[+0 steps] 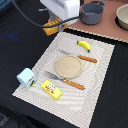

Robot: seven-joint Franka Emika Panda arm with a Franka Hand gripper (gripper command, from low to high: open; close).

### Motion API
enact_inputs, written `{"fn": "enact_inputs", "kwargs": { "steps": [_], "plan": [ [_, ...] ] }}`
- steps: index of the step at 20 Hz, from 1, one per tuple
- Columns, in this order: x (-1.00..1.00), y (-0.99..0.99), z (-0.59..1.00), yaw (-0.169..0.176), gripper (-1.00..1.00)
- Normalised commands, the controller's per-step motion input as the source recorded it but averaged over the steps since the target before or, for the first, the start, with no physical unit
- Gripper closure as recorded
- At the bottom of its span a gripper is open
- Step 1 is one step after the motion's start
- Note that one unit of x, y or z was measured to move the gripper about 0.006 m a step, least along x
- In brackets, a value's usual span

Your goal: Interact with the objects in diverse but meaningful ways.

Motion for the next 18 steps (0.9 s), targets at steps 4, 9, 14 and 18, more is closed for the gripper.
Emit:
{"fn": "enact_inputs", "kwargs": {
  "steps": [4, 9, 14, 18],
  "plan": [
    [-0.08, -0.63, -0.18, -0.134, 1.0],
    [-0.15, -0.57, -0.24, -0.135, 1.0],
    [-0.29, -0.18, -0.3, -0.072, 1.0],
    [-0.1, 0.04, -0.28, -0.108, 1.0]
  ]
}}
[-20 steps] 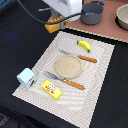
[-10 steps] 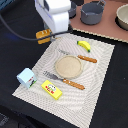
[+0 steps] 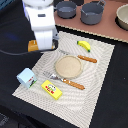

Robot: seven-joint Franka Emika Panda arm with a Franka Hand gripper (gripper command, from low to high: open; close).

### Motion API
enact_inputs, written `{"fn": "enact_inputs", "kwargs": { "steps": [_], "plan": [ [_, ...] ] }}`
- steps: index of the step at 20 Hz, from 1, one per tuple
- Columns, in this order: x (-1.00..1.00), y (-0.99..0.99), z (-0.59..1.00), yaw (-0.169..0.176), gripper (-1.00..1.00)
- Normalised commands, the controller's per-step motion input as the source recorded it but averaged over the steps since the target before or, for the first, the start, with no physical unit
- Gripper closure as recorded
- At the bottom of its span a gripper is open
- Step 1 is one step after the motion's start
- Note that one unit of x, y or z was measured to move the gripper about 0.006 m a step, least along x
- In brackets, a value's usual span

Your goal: Interact with the objects in diverse but meaningful ways.

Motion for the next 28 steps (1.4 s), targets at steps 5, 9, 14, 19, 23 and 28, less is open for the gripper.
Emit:
{"fn": "enact_inputs", "kwargs": {
  "steps": [5, 9, 14, 19, 23, 28],
  "plan": [
    [0.0, 0.21, -0.15, -0.232, 1.0],
    [-0.04, 0.15, -0.17, -0.256, 1.0],
    [-0.2, 0.12, -0.19, -0.157, 1.0],
    [-0.18, 0.1, -0.25, -0.096, 1.0],
    [-0.18, 0.05, -0.31, -0.125, 1.0],
    [-0.24, 0.01, -0.39, -0.115, 1.0]
  ]
}}
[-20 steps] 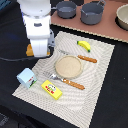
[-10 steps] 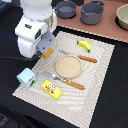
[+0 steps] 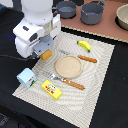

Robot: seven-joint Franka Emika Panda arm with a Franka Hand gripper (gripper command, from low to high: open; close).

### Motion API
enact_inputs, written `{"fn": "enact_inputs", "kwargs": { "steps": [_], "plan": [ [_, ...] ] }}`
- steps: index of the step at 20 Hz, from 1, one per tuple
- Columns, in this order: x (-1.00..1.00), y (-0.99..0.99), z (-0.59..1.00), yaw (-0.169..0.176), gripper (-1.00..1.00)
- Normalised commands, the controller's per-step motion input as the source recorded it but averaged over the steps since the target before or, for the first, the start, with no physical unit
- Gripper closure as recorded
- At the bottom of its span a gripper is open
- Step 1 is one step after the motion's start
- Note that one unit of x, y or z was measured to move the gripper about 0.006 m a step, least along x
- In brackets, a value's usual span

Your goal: Interact with the objects in diverse but meaningful ways.

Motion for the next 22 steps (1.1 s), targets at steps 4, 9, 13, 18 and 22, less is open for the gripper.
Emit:
{"fn": "enact_inputs", "kwargs": {
  "steps": [4, 9, 13, 18, 22],
  "plan": [
    [-0.24, 0.01, -0.35, -0.08, 1.0],
    [-0.16, 0.04, -0.19, -0.061, -1.0],
    [-0.03, 0.17, 0.1, -0.021, -1.0],
    [-0.1, 0.08, 0.02, -0.03, -1.0],
    [-0.1, 0.07, 0.14, -0.028, -1.0]
  ]
}}
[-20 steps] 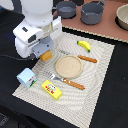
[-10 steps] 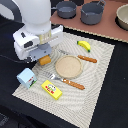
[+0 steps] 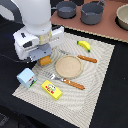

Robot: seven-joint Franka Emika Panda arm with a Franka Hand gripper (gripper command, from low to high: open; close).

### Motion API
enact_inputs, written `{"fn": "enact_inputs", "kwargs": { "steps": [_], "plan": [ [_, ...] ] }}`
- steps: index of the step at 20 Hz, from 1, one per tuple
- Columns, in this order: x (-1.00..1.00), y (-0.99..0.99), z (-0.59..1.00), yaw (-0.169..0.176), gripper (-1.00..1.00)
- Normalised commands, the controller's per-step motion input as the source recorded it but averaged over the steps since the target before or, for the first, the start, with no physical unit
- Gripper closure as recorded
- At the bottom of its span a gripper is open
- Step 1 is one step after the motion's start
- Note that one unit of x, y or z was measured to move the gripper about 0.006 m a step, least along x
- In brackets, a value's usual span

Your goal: Interact with the objects in diverse but meaningful ways.

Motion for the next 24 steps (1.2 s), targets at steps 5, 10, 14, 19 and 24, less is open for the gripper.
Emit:
{"fn": "enact_inputs", "kwargs": {
  "steps": [5, 10, 14, 19, 24],
  "plan": [
    [-0.1, 0.07, 0.02, -0.023, -1.0],
    [-0.15, 0.04, -0.01, -0.014, -1.0],
    [-0.16, 0.05, -0.01, -0.01, 1.0],
    [-0.11, 0.09, 0.09, -0.009, 1.0],
    [0.11, 0.11, 0.57, -0.099, 1.0]
  ]
}}
